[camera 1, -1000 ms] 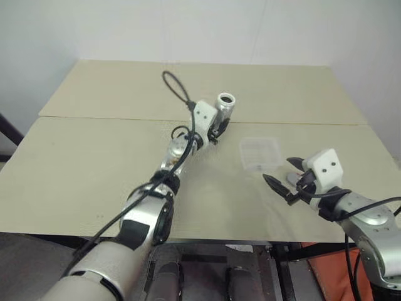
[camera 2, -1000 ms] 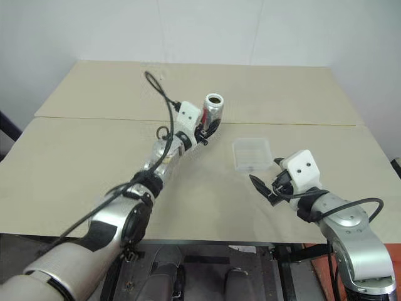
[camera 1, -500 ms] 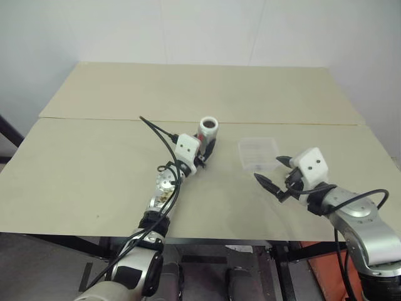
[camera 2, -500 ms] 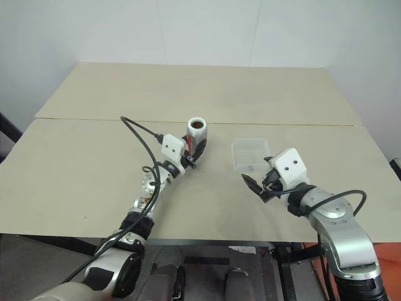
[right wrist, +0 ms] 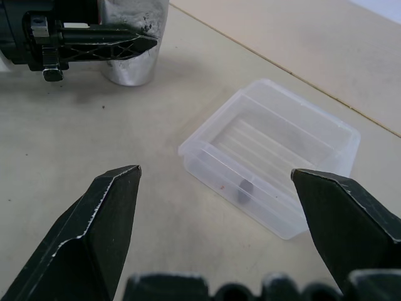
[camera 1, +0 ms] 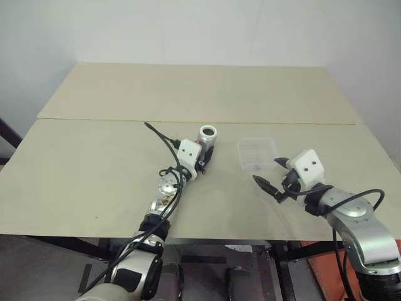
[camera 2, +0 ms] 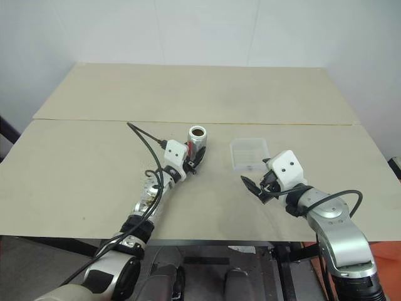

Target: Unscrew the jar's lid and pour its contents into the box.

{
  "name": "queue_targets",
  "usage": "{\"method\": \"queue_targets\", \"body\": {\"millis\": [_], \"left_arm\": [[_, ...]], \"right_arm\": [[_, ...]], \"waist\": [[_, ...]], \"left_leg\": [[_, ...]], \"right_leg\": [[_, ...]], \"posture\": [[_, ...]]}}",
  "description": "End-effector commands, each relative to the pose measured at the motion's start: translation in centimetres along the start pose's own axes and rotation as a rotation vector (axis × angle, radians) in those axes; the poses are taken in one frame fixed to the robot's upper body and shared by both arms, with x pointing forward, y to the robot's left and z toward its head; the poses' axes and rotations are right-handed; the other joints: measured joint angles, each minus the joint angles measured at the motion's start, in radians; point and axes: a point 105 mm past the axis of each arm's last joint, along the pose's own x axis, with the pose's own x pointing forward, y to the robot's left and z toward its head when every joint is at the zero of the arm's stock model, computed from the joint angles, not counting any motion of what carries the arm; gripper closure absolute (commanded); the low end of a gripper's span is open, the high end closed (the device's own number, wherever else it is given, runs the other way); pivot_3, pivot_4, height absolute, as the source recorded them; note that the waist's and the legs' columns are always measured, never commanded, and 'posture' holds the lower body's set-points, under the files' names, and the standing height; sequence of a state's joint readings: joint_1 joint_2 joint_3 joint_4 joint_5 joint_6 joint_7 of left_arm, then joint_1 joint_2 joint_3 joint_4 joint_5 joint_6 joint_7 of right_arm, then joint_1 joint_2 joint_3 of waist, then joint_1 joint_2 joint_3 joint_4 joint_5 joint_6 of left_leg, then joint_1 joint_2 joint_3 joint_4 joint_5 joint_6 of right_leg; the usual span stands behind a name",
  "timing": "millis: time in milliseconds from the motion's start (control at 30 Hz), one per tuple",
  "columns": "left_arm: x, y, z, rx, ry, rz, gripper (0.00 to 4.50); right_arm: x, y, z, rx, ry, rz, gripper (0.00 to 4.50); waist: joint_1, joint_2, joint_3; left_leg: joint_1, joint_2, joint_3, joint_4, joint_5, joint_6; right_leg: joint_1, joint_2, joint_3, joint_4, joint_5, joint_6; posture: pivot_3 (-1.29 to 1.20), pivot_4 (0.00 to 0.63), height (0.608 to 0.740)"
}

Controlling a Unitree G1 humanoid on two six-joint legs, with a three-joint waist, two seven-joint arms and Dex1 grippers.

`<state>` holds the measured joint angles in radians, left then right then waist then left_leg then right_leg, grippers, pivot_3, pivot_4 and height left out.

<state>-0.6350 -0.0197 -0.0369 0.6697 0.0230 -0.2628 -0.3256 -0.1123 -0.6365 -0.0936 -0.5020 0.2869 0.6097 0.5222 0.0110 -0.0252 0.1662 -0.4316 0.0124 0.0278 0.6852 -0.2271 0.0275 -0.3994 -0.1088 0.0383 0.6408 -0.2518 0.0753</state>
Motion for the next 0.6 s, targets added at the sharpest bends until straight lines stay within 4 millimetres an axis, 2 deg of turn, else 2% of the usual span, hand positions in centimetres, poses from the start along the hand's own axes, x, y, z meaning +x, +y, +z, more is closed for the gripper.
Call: {"method": "queue_targets", "body": {"millis": [33, 100, 333, 500, 600], "left_arm": [[-0.2, 0.2, -0.5, -0.068, 0.013, 0.019, 2.37], [-0.3, 0.4, -0.6, -0.099, 0.015, 0.019, 2.37], [-0.8, 0.6, -0.5, -0.095, -0.004, 0.014, 0.08], [-1.2, 0.7, 0.1, -0.08, -0.027, 0.025, 0.03], [-2.2, 0.8, 0.8, -0.074, -0.045, 0.018, 0.03]], "right_arm": [[-0.2, -0.1, 1.1, -0.041, -0.045, -0.012, 0.04], [-0.2, -0.2, 1.1, -0.041, -0.046, -0.014, 0.04], [0.0, -0.3, 1.1, -0.042, -0.045, -0.019, 0.0], [0.1, -0.2, 1.2, -0.048, -0.051, -0.019, 0.0], [0.1, -0.2, 1.0, -0.051, -0.043, -0.02, 0.0]], "waist": [[0.0, 0.0, 0.0], [0.0, 0.0, -0.001], [-0.001, 0.0, -0.001], [-0.001, 0.0, -0.001], [-0.001, 0.0, -0.001]], "left_leg": [[0.001, 0.0, 0.0, 0.0, 0.0, 0.0], [0.001, 0.0, 0.0, 0.0, 0.0, 0.0], [0.002, 0.0, 0.0, 0.0, 0.0, 0.0], [0.002, 0.0, 0.0, 0.0, 0.0, 0.0], [0.002, 0.0, -0.001, 0.0, 0.0, 0.0]], "right_leg": [[0.001, 0.0, 0.0, 0.0, 0.0, 0.0], [0.002, 0.0, 0.0, -0.001, 0.0, 0.0], [0.003, 0.0, 0.0, -0.001, 0.0, 0.0], [0.003, 0.0, 0.0, -0.001, 0.0, 0.0], [0.003, 0.0, 0.0, -0.001, 0.0, 0.0]], "posture": [[0.0, 0.15, 0.74], [0.0, 0.15, 0.74], [0.0, 0.15, 0.74], [0.0, 0.15, 0.74], [0.0, 0.15, 0.74]]}}
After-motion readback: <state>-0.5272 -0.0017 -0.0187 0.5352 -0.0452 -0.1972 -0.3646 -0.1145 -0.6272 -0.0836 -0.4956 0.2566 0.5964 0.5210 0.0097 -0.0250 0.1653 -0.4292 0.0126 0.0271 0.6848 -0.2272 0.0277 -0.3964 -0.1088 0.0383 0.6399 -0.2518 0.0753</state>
